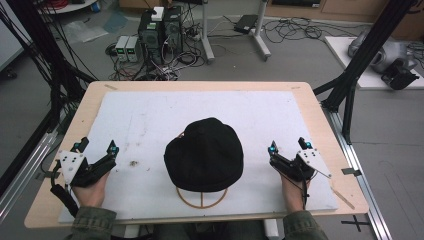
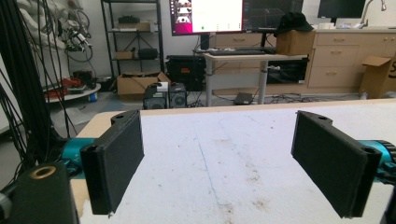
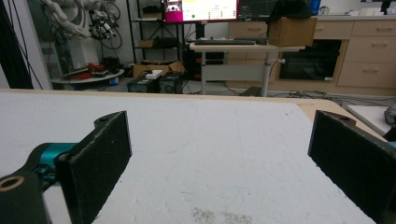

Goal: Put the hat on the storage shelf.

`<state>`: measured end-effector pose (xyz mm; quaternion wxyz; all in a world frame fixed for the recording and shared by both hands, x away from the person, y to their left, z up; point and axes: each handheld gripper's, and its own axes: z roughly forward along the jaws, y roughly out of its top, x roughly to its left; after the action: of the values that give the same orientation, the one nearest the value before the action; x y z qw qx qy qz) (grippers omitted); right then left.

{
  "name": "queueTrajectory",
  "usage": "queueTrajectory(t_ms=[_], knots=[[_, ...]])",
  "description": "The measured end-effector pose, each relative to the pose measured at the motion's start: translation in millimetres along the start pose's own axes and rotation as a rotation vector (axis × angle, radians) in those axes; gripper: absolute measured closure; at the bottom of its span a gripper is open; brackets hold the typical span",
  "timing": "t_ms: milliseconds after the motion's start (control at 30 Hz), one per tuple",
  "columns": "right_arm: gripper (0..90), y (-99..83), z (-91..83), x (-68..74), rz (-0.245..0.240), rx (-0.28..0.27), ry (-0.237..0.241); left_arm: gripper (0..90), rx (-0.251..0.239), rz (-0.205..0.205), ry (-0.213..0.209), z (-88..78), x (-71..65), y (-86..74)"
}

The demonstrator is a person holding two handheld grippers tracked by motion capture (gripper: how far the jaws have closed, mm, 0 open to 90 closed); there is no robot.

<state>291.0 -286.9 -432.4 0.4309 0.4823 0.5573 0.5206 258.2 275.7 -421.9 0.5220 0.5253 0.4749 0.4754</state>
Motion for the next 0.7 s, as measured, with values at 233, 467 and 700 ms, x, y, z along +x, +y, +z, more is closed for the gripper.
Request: queueTrajectory(t_ms=[233, 467, 700], knots=[[5.2, 0.1, -0.2, -0.6, 0.007, -0.001, 0.001, 17.8, 0.004, 0.003, -0.012, -1.7, -0.8, 0.2], [5.2, -0.3, 0.0, 0.8, 0.009, 0.007, 0.007, 18.3, 0.001, -0.010, -0.016, -2.4, -0.3, -0.4], [5.2, -1.1, 0.7, -0.7, 0.007, 0.012, 0.013, 18.8, 0.012, -0.008, -0.028, -0.9, 0.0, -1.3]])
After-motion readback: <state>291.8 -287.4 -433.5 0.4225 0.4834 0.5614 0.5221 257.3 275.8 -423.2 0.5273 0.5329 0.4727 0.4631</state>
